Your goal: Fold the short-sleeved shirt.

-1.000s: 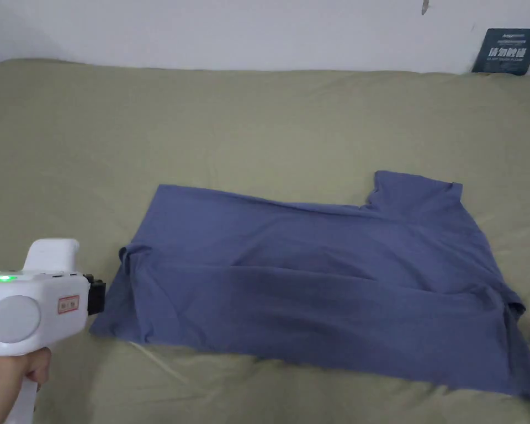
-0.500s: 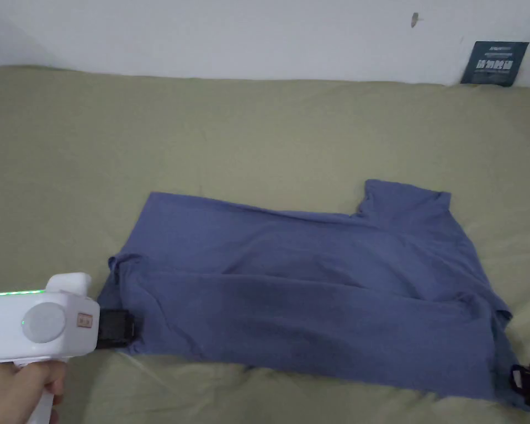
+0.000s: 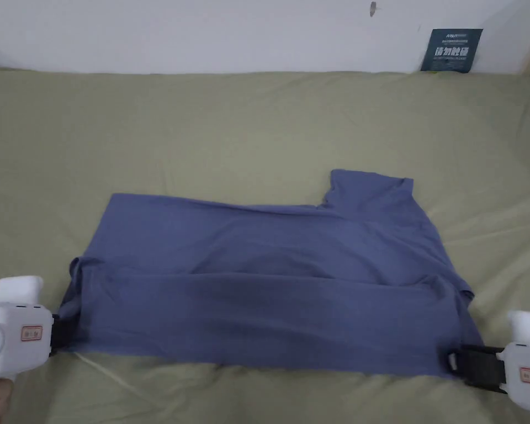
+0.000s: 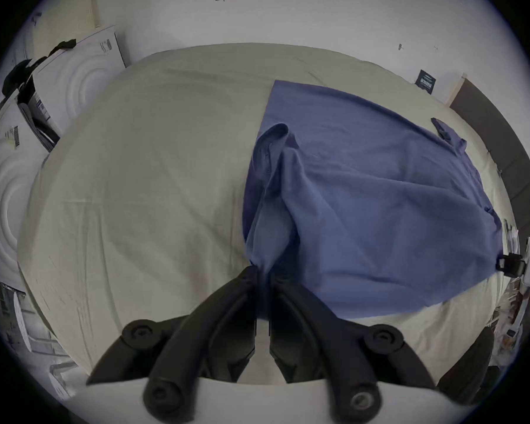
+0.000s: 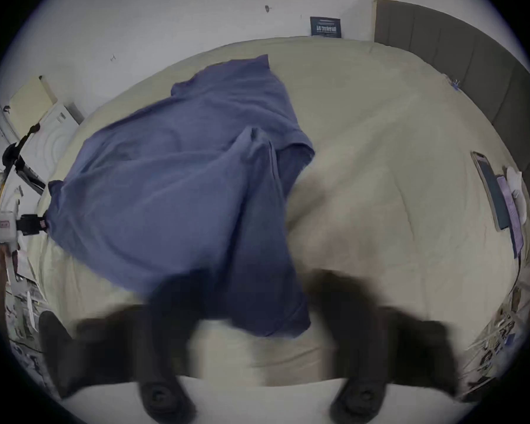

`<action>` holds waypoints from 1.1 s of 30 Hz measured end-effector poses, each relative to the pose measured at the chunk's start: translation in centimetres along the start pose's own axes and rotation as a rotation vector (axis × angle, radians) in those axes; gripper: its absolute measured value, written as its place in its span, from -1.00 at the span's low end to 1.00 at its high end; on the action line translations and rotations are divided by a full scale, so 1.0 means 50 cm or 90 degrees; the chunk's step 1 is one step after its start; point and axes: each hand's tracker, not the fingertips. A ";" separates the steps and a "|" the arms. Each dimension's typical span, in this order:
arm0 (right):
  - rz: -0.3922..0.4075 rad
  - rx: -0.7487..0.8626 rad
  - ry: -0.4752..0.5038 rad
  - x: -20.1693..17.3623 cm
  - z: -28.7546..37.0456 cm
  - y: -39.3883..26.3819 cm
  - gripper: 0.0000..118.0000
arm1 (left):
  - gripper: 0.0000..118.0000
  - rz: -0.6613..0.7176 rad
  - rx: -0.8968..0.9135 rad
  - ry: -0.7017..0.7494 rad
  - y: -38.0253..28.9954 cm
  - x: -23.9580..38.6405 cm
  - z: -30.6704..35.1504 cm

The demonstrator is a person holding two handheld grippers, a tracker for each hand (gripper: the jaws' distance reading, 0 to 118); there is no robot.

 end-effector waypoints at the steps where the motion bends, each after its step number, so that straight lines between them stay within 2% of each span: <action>1: 0.027 0.018 -0.048 -0.001 0.006 -0.001 -0.43 | -0.92 -0.007 0.000 0.001 0.000 0.001 0.001; 2: 0.026 0.023 0.024 0.004 0.018 0.006 -0.77 | -0.92 -0.012 -0.001 0.003 -0.004 0.012 0.007; 3: -0.005 0.013 0.049 0.004 0.027 0.006 -0.78 | -0.92 -0.018 0.000 0.009 -0.004 0.015 0.011; 4: 0.002 0.019 0.023 0.001 0.033 0.008 -0.78 | -0.92 -0.023 0.000 0.013 -0.003 0.017 0.014; 7: 0.035 0.022 0.015 -0.013 0.049 0.005 -0.79 | -0.92 -0.033 0.007 0.023 -0.010 0.019 0.034; 12: 0.028 0.028 0.027 -0.010 0.101 -0.014 -0.79 | -0.92 -0.020 0.008 0.013 -0.039 -0.002 0.071; 23: 0.051 -0.001 0.048 0.014 0.192 -0.157 -0.79 | -0.92 0.031 -0.013 -0.009 -0.251 -0.042 0.208; 24: 0.050 -0.002 0.049 0.016 0.190 -0.162 -0.78 | -0.92 0.036 -0.014 -0.012 -0.257 -0.044 0.206; 25: 0.044 -0.009 0.056 0.021 0.184 -0.163 -0.64 | -0.92 0.046 -0.016 -0.019 -0.264 -0.048 0.203; 26: 0.038 -0.008 0.057 0.025 0.182 -0.164 -0.07 | -0.82 0.064 -0.017 -0.029 -0.264 -0.048 0.198; 27: 0.031 -0.005 0.054 0.024 0.181 -0.163 0.44 | -0.42 0.088 -0.011 -0.040 -0.265 -0.051 0.197; 28: 0.026 0.010 0.049 0.026 0.190 -0.163 0.70 | 0.30 0.105 -0.004 -0.038 -0.263 -0.058 0.201; 29: 0.021 0.042 0.057 0.026 0.209 -0.157 0.72 | 0.99 0.109 0.004 -0.041 -0.260 -0.064 0.207; 33: -0.013 0.123 0.057 0.007 0.252 -0.103 0.72 | 0.98 0.125 0.118 -0.040 -0.200 -0.048 0.264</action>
